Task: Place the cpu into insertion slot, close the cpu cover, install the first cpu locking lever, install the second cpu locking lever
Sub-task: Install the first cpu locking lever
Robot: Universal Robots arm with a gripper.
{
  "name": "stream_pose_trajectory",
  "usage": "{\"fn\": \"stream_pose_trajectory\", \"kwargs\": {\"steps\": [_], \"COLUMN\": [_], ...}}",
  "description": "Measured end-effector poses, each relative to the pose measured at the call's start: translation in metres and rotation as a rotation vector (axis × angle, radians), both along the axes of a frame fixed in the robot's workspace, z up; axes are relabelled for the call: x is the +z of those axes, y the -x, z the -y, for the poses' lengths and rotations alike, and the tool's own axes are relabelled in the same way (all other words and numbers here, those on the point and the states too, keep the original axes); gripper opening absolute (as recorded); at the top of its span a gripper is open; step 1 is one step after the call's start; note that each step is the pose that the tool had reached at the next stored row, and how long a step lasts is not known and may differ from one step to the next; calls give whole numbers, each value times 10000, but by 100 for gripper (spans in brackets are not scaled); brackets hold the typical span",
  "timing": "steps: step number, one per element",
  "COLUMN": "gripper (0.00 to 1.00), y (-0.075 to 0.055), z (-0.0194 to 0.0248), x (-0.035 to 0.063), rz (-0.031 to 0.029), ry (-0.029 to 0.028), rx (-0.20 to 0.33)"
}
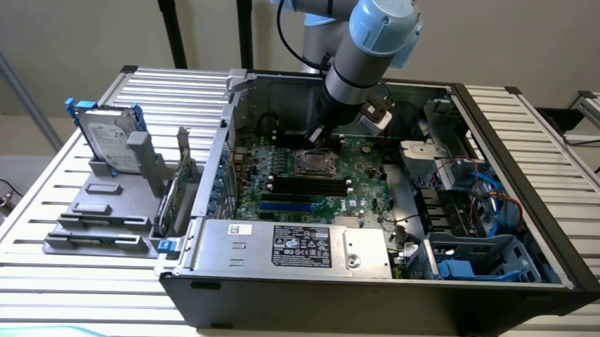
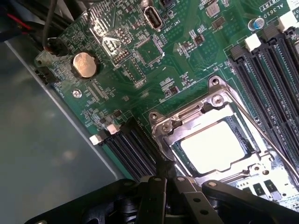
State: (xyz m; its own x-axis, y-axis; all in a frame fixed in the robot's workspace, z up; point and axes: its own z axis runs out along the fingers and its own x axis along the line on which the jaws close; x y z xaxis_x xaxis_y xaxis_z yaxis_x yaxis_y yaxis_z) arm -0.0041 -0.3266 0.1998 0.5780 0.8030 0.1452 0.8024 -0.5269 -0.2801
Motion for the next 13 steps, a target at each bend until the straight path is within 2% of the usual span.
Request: {"fn": "stream_pose_trajectory", "kwargs": {"steps": [3, 7, 13], "gripper": [11, 11, 11], "y": [24, 118, 129], "z": [1, 2, 20], "x": [5, 11, 47], "rz": [-2, -4, -19], "ry": [0, 3, 5], "rx": [2, 1, -16]}}
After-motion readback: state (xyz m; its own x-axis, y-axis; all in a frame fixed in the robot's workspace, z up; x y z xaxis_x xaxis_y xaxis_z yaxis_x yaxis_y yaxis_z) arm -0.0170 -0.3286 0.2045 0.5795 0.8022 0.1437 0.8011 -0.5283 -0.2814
